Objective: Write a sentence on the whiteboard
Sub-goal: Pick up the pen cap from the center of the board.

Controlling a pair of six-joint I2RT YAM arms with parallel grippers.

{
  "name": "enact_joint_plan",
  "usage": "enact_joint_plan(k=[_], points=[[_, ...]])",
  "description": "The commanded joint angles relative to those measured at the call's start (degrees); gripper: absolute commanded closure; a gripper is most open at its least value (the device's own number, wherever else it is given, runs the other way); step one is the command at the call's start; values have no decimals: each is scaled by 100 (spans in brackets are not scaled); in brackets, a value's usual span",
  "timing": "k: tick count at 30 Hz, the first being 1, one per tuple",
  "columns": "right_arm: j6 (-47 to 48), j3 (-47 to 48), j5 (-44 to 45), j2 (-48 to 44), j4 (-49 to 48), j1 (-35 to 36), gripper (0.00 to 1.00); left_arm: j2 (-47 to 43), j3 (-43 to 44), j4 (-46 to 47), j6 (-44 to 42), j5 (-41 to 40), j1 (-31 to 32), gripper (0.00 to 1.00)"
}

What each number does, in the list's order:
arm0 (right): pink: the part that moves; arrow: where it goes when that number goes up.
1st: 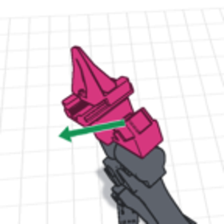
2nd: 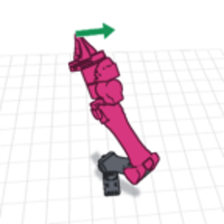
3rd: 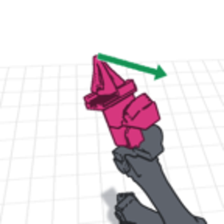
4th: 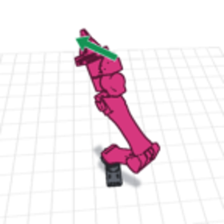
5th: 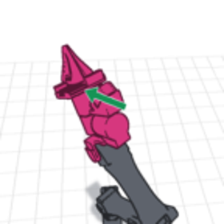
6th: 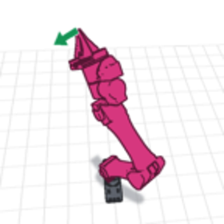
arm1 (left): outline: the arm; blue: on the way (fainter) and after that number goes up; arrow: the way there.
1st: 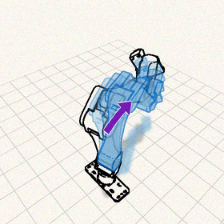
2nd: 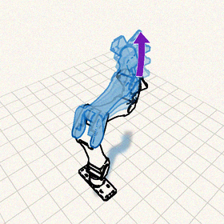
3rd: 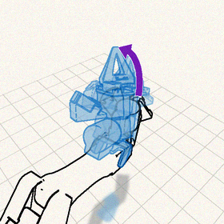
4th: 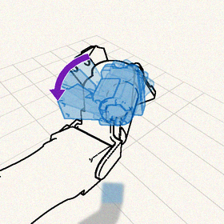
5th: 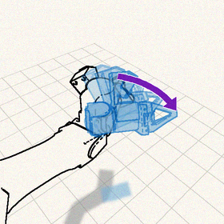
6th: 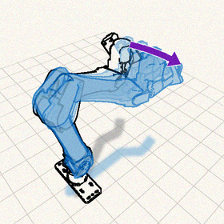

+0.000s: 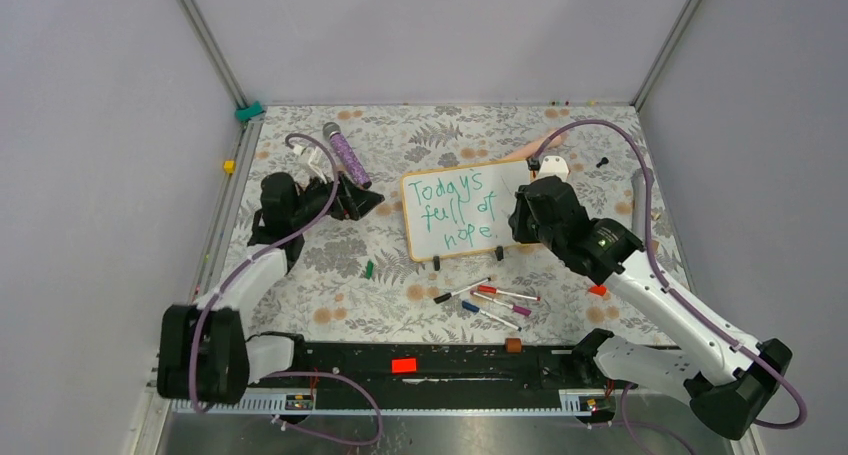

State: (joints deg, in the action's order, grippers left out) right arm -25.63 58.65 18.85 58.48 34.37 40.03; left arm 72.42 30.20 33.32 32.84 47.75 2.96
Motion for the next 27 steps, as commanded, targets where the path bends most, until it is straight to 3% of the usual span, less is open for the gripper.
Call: enact_joint_plan(k=[1,4,7,9,10,11,14,15,21,27], points=[[-30,208,0,-137,-176,-45,100,-809,1261,-5407,-2398,-2946,490,21],[-110,208,-80,-191,-281,-41,100,-766,1558,-6207,-2520,-2703,327,29],[-64,231,-37,-198,-333,-47,100,-1122,1376,-6325,-2317,-2601,155,36],[-33,234,-36,-195,-341,-44,100,-1533,1143,-6201,-2181,-2663,-19,33],[-22,216,-56,-196,-371,-43,100,-1809,1043,-6165,-2103,-2766,-122,11],[-22,184,-81,-209,-421,-43,100,-1865,1018,-6278,-1997,-2964,-204,3],[-52,93,-128,-267,-535,-44,100,-1683,1199,-6819,-1516,-4136,-287,1],[-64,74,-143,-281,-555,-41,100,-1692,1170,-6886,-1442,-4199,-408,1],[20,-33,-360,-301,-621,-45,100,-1831,1003,-6608,-1737,-3156,-769,1],[-16,-205,-549,-421,-749,-43,100,-1542,1030,-6560,-1746,-2943,-586,1]])
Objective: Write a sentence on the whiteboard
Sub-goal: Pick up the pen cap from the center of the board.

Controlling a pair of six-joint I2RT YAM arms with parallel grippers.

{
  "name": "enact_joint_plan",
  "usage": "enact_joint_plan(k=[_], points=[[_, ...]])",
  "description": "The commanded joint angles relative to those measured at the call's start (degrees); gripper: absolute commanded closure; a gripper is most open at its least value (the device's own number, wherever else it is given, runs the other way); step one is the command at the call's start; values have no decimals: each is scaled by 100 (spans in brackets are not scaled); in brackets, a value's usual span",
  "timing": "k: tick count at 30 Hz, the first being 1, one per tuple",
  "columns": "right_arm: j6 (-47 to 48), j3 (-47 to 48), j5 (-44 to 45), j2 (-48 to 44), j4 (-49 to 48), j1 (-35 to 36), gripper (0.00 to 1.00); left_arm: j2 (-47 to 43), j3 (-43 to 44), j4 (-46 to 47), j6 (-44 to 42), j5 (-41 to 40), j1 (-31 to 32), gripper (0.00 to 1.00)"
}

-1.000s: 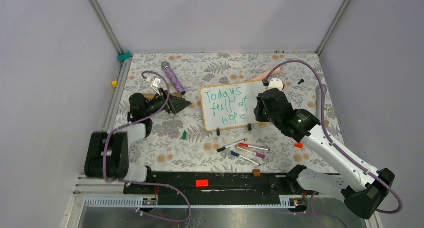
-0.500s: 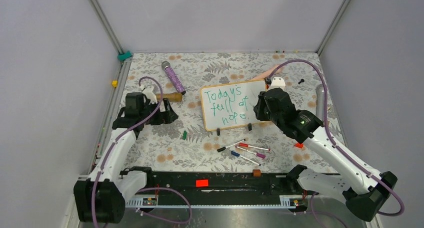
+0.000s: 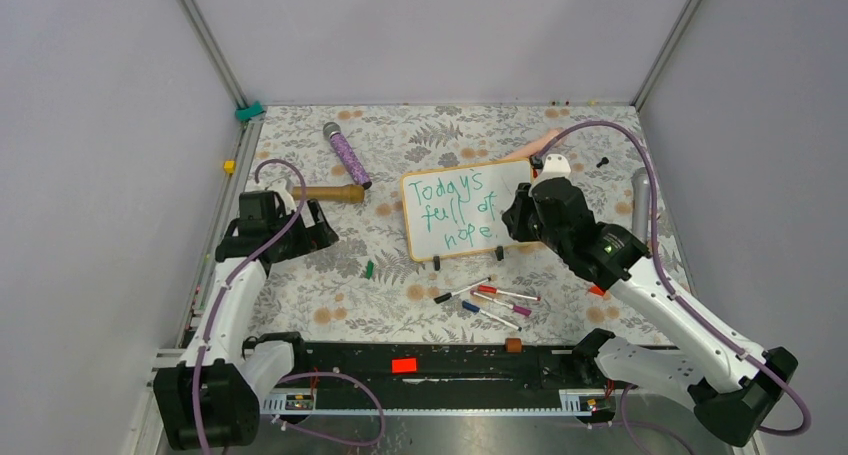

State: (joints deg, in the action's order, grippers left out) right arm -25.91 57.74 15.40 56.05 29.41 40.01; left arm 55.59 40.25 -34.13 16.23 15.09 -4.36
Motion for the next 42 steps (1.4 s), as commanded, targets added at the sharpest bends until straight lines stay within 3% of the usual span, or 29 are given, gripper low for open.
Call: enact_joint_plan(k=[1,5,8,11,18,23,34,38,42], points=[[8,-140,-240,-208,-270,-45,100,255,43,193,-75,270,251,1],[91,-111,-358,-306,-174,-38,100,985,243,14,299,-123,793,3],[143,-53,-435,-368,-66,-44,100,1420,225,123,729,-66,1013,28],[107,-34,-493,-453,16,-41,100,1624,126,377,914,-90,1231,24],[373,15,-589,-557,255,-44,100,1985,416,376,771,-968,2139,22],[321,-86,-608,-594,246,-39,100,2326,458,397,719,-1266,2479,32],[277,-140,-664,-509,86,-45,100,2857,548,631,713,-1483,2702,41],[327,-131,-723,-461,85,-40,100,2945,569,696,861,-1487,2861,55],[341,-147,-770,-461,89,-42,100,3093,584,745,1029,-1656,3072,56]])
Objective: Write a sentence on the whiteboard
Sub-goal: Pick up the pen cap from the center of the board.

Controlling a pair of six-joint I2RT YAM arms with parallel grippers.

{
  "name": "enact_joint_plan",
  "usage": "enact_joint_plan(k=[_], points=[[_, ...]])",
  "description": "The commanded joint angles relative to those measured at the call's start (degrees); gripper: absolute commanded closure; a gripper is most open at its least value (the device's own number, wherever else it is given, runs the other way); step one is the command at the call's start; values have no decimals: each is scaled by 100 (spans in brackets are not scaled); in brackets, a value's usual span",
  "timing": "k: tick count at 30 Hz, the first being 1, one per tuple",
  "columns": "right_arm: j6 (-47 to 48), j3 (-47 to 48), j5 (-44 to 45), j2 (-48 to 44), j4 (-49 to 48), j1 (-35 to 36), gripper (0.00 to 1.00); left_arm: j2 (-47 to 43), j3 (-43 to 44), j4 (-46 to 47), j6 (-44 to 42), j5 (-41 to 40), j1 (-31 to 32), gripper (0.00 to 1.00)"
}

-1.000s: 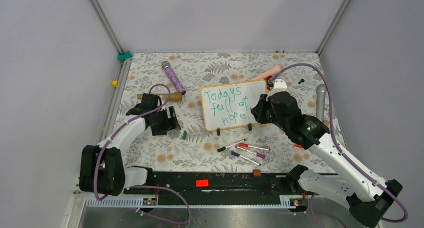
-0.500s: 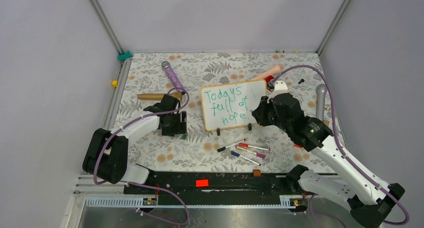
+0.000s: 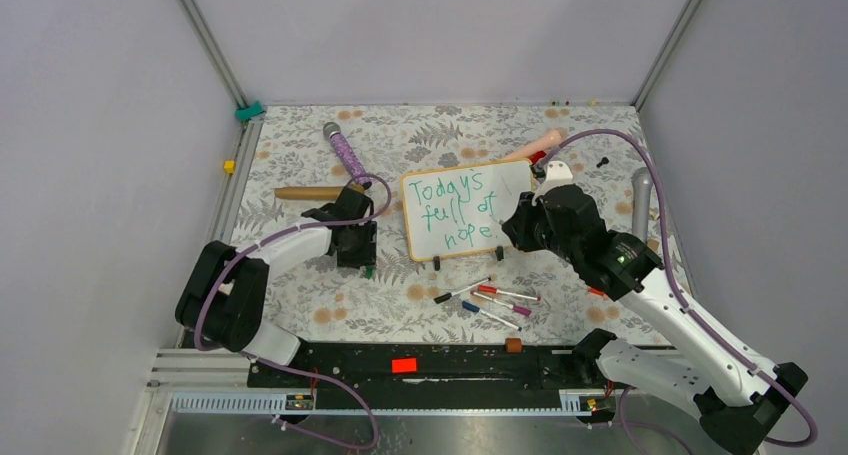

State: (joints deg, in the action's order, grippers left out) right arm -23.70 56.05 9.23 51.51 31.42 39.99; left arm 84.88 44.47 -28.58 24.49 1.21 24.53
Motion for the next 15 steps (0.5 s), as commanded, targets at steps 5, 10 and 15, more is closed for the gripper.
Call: enact_joint_plan(k=[5,10,15], points=[[138,-28,-239,-81,-101,-42,100,306,62,309,484,-408,332,80],[256,-11,-526,-113,4,-41,100,255,94,191,808,-422,340,100],[363,-14,-1164,-155,-134,-42,100,-457,986,-769,1527,-179,326,100]])
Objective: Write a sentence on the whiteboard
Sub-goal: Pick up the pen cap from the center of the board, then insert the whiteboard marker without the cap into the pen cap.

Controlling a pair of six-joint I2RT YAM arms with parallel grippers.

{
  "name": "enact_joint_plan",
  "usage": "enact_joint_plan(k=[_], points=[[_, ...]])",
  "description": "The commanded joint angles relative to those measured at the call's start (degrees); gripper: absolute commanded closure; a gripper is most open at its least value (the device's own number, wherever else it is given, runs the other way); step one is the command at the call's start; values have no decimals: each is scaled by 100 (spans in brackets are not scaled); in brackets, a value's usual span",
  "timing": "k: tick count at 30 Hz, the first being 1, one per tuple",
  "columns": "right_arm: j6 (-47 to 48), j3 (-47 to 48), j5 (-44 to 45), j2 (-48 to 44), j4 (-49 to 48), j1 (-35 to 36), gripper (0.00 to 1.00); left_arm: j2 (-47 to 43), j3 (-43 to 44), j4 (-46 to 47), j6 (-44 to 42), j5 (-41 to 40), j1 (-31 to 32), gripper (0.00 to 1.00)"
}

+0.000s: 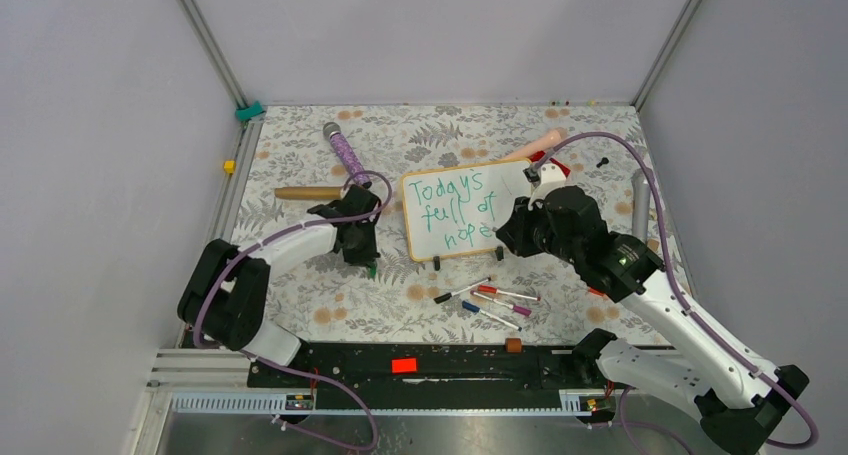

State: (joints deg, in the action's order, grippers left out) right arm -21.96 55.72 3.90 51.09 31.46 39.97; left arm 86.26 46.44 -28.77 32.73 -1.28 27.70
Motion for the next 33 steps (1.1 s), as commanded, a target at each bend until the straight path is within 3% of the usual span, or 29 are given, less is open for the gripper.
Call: enact_joint_plan(k=[1,7,14,23,33], points=[[146,3,-737,-105,-215,-31,100,-772,1113,-960,1035,98,-16,100],[-116,74,-761,142,-750,225,100,-1314,1547,-1051,3445,1164,-373,100],[197,967,-426,919,-1349,956,100,-1811,1422,-468,5659,1351,-389,100],[638,1339,-424,1434,-1564,1180,100,-2041,1125,75,6625,1475,-379,100],[653,1454,-430,1755,-1612,1206,100,-2170,1062,218,6905,1582,-347,100]])
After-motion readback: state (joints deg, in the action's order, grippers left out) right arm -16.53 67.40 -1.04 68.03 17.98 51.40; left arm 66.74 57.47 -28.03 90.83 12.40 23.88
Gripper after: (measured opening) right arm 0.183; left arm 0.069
